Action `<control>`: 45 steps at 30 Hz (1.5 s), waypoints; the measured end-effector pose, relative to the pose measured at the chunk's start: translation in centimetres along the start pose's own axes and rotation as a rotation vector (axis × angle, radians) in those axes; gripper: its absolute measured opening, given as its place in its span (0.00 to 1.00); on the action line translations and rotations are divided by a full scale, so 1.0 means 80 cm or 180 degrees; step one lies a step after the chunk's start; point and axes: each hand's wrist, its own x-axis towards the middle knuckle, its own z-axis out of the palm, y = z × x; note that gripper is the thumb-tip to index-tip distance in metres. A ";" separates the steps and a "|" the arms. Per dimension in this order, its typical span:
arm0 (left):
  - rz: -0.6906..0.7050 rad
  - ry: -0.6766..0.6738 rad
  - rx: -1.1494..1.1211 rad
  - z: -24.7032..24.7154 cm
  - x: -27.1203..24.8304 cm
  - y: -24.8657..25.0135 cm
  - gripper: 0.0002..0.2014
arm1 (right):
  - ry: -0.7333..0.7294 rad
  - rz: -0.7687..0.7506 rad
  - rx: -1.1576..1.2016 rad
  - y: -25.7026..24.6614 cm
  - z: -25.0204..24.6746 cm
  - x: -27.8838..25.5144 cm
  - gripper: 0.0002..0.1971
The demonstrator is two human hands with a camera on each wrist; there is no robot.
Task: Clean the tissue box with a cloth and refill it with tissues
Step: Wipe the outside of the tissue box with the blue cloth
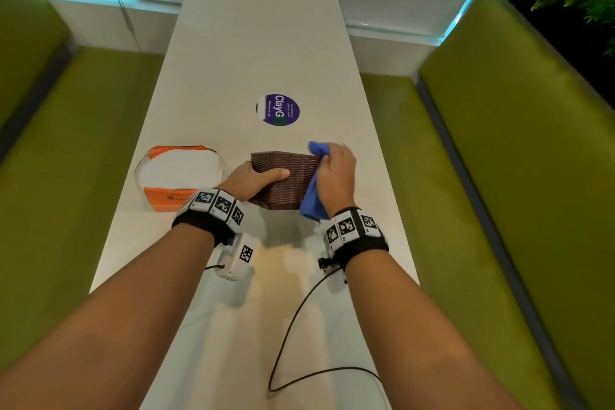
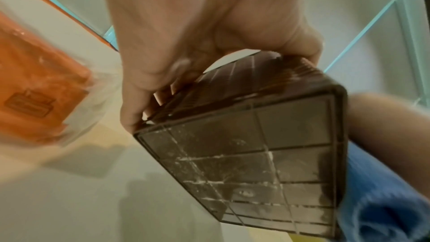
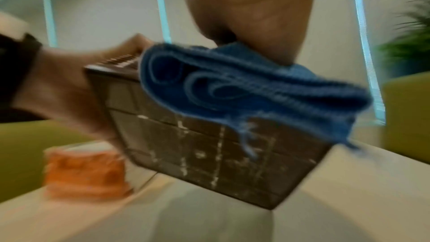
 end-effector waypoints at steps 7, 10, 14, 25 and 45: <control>0.0335 -0.0032 0.0201 -0.002 -0.005 -0.009 0.17 | -0.0418 -0.1185 -0.0332 0.000 -0.008 -0.014 0.20; 0.0288 0.0003 0.0149 -0.001 -0.010 -0.009 0.33 | 0.0037 -0.0204 -0.0313 0.034 -0.021 -0.006 0.18; 0.0149 0.0129 0.0190 0.005 -0.003 -0.002 0.46 | 0.0435 0.0314 0.0120 0.025 -0.005 -0.015 0.20; -0.0121 0.0368 -0.0232 0.008 -0.008 -0.001 0.26 | 0.0118 0.0715 -0.0773 0.005 0.022 -0.041 0.27; -0.0668 0.0563 -0.0561 0.004 0.001 -0.018 0.55 | -0.0146 0.1461 -0.0963 -0.013 0.010 -0.018 0.26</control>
